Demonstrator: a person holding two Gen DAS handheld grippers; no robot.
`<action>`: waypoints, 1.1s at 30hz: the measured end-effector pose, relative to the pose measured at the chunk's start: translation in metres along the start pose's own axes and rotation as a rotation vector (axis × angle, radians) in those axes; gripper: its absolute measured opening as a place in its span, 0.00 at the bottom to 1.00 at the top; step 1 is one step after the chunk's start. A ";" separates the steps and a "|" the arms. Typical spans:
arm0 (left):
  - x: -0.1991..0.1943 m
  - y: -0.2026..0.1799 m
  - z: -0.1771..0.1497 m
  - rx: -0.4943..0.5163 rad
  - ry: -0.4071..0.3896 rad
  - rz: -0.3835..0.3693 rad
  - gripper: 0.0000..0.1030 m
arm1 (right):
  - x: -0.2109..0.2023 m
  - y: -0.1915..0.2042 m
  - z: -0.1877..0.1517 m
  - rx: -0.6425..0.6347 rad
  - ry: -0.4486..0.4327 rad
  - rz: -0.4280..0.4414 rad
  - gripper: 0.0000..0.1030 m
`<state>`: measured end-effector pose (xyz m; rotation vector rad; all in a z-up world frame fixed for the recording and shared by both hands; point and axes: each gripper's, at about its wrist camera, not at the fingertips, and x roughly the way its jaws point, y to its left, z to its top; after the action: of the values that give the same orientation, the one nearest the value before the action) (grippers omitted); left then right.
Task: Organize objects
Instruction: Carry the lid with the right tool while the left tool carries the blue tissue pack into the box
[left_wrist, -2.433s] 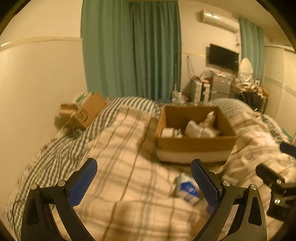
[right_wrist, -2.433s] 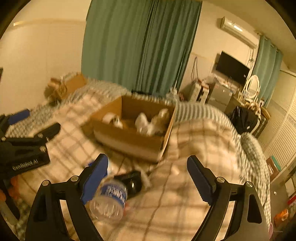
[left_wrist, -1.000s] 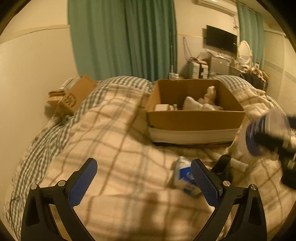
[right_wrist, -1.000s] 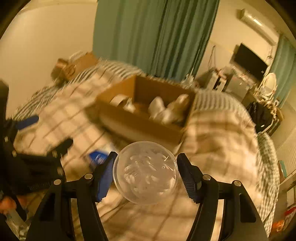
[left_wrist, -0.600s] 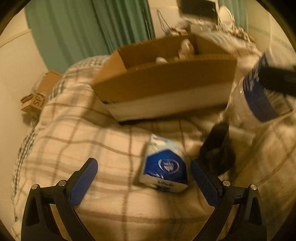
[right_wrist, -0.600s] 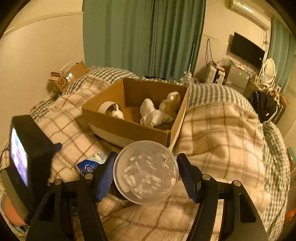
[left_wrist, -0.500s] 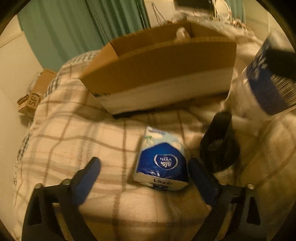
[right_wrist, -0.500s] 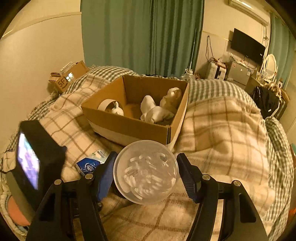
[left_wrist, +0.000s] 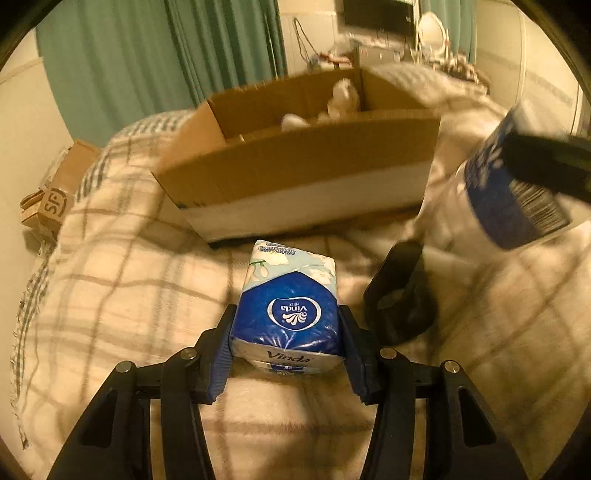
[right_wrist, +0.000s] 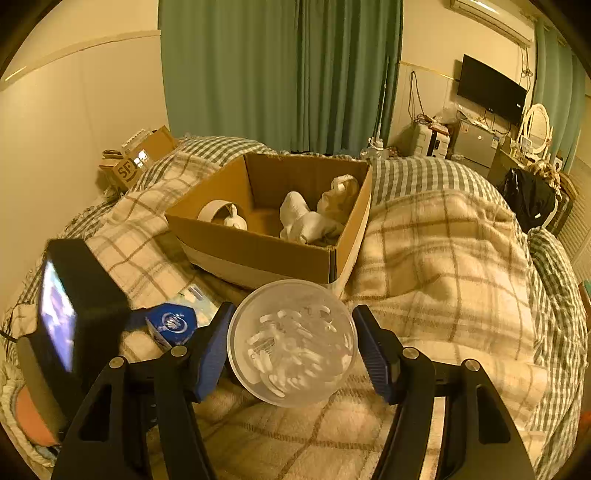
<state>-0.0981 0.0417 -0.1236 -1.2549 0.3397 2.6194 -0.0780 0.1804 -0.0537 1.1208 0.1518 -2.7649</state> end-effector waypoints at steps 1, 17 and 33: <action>-0.007 0.002 0.002 -0.008 -0.016 -0.008 0.52 | -0.002 0.001 0.002 -0.004 -0.003 -0.003 0.62; -0.067 0.051 0.107 -0.085 -0.237 -0.021 0.51 | -0.045 0.012 0.112 -0.106 -0.177 -0.011 0.61; 0.033 0.077 0.174 -0.162 -0.191 -0.042 0.51 | 0.077 0.002 0.183 -0.103 -0.133 0.018 0.61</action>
<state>-0.2684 0.0238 -0.0345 -1.0314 0.0691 2.7476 -0.2574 0.1425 0.0232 0.9069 0.2642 -2.7694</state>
